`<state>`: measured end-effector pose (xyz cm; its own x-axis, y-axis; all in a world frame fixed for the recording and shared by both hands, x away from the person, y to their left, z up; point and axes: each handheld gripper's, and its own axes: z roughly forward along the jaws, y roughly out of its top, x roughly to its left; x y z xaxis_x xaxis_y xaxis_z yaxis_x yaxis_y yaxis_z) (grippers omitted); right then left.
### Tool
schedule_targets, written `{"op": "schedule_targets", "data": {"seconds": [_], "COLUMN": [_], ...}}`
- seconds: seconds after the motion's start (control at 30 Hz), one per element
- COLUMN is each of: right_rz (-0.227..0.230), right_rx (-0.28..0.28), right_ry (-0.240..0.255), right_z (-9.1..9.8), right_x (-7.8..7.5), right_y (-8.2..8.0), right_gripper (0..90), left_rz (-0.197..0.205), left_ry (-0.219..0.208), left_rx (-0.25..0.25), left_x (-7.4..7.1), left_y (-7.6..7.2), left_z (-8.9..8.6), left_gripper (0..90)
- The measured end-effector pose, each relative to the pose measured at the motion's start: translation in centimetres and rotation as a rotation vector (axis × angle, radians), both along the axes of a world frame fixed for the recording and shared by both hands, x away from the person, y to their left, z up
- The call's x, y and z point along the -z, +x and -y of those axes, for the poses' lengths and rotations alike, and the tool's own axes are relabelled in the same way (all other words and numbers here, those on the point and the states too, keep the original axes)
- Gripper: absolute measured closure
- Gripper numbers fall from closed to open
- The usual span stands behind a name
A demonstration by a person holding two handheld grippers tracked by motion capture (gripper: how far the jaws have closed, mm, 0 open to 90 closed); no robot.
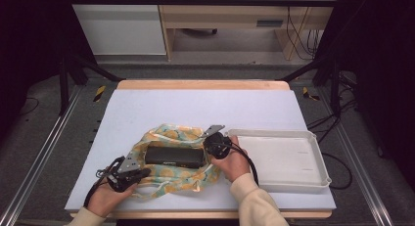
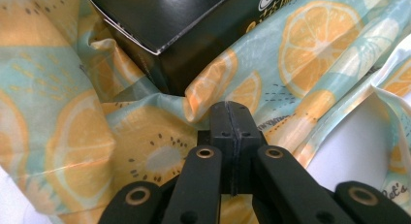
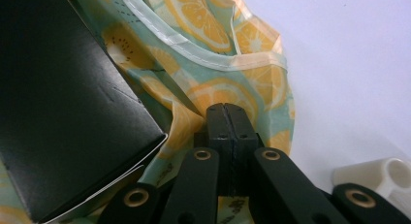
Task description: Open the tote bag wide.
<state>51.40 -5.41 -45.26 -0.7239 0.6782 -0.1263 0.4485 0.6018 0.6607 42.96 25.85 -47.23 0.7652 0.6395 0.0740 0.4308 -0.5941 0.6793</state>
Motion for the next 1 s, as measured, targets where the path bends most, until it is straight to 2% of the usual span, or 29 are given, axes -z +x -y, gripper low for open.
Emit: {"op": "schedule_targets", "data": {"seconds": [0.3, 0.6, 1.0], "right_rz": [-0.036, -0.044, -0.052], "right_rx": [0.015, 0.020, 0.020], "right_ry": [-0.029, -0.053, -0.044], "right_z": [-0.1, -0.1, 0.0], "right_x": [0.9, 1.3, 1.4], "right_y": [0.8, 1.0, 1.4], "right_gripper": [90.0, 90.0, 90.0], "left_rz": [-0.005, -0.005, -0.007], "left_ry": [-0.002, -0.003, -0.003], "left_rx": [0.000, 0.001, 0.004], "left_x": [0.1, 0.1, 0.1], "left_y": [0.0, 0.0, 0.0], "left_z": [0.1, 0.1, 0.2], "left_gripper": [90.0, 90.0, 90.0]}}
